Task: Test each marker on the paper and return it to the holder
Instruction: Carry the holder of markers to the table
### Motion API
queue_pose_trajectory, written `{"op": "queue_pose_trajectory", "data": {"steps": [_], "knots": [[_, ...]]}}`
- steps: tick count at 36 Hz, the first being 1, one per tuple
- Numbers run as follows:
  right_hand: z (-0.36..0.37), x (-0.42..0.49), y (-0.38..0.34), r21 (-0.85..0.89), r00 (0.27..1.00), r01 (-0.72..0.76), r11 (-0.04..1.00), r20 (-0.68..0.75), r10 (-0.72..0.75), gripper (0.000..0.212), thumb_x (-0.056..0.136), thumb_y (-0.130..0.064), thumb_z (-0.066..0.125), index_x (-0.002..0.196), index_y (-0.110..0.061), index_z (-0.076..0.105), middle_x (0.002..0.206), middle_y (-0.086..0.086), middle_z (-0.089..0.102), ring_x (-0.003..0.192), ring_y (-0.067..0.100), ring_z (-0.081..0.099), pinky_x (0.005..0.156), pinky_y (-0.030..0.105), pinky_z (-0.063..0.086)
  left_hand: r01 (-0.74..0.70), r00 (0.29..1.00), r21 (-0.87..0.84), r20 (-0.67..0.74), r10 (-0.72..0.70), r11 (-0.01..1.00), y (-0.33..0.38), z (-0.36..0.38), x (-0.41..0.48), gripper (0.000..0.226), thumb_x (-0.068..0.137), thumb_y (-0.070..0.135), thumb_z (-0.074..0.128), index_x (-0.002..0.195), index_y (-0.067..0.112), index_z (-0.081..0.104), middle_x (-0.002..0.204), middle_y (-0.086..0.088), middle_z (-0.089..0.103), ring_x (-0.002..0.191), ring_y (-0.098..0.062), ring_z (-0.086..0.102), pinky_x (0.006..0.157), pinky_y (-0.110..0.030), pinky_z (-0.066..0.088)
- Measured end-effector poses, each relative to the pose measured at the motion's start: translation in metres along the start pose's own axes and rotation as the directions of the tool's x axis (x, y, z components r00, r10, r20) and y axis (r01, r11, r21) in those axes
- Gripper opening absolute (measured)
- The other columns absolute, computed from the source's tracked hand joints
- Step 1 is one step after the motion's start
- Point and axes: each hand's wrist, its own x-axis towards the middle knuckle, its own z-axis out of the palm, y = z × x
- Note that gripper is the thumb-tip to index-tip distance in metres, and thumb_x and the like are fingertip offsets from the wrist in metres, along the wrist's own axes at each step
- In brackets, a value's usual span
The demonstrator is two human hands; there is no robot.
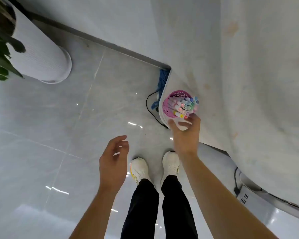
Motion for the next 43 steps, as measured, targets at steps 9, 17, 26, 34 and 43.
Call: {"op": "queue_pose_trajectory", "data": {"steps": [9,17,26,34,43], "knots": [[0.023,0.032,0.004,0.035,0.991,0.125,0.992,-0.056,-0.123,0.088,0.075,-0.016,0.094,0.147,-0.015,0.044,0.142,0.008,0.049,0.128,0.016,0.057,0.111,0.030,0.050,0.045,0.999,-0.033,-0.006,-0.045,0.998,-0.016,0.003,0.013,0.023,0.096,0.016,0.058,0.111,0.031,0.068,0.098,0.006,0.071,0.098,-0.024,0.069,0.090,-0.051,0.056],[0.025,0.034,0.009,0.115,0.990,0.124,0.986,-0.085,-0.114,0.092,0.074,-0.022,0.095,0.150,-0.017,0.044,0.141,-0.001,0.057,0.123,0.003,0.060,0.092,0.001,0.045,0.060,0.998,-0.056,-0.005,-0.061,0.997,-0.018,0.001,0.015,0.029,0.086,0.033,0.056,0.112,0.031,0.067,0.098,0.007,0.072,0.100,-0.024,0.069,0.092,-0.051,0.056],[0.010,0.014,0.009,0.137,0.996,0.080,0.987,-0.059,-0.072,0.083,0.074,-0.027,0.095,0.144,-0.030,0.049,0.130,-0.016,0.068,0.116,-0.004,0.065,0.094,0.009,0.051,0.083,0.996,-0.073,-0.040,-0.086,0.994,-0.018,-0.003,0.011,0.026,0.093,0.017,0.058,0.111,0.031,0.067,0.099,0.005,0.072,0.101,-0.028,0.068,0.095,-0.054,0.053],[-0.009,-0.020,-0.004,0.144,0.997,0.075,0.987,-0.010,-0.075,0.077,0.076,-0.020,0.094,0.136,-0.035,0.049,0.121,-0.024,0.069,0.111,-0.009,0.066,0.089,0.006,0.050,0.113,0.992,-0.092,-0.050,-0.118,0.989,-0.009,-0.005,-0.003,0.026,0.095,0.014,0.059,0.110,0.033,0.067,0.100,0.006,0.072,0.104,-0.026,0.067,0.097,-0.053,0.053],[-0.046,-0.067,-0.031,0.069,0.991,0.114,0.991,0.061,-0.118,0.075,0.073,-0.020,0.096,0.128,-0.044,0.051,0.120,-0.022,0.070,0.110,-0.004,0.068,0.092,0.016,0.056,0.116,0.987,-0.121,-0.093,-0.128,0.986,0.025,-0.026,-0.033,0.026,0.095,0.012,0.059,0.109,0.032,0.068,0.097,0.007,0.073,0.100,-0.024,0.069,0.096,-0.051,0.053]]}}
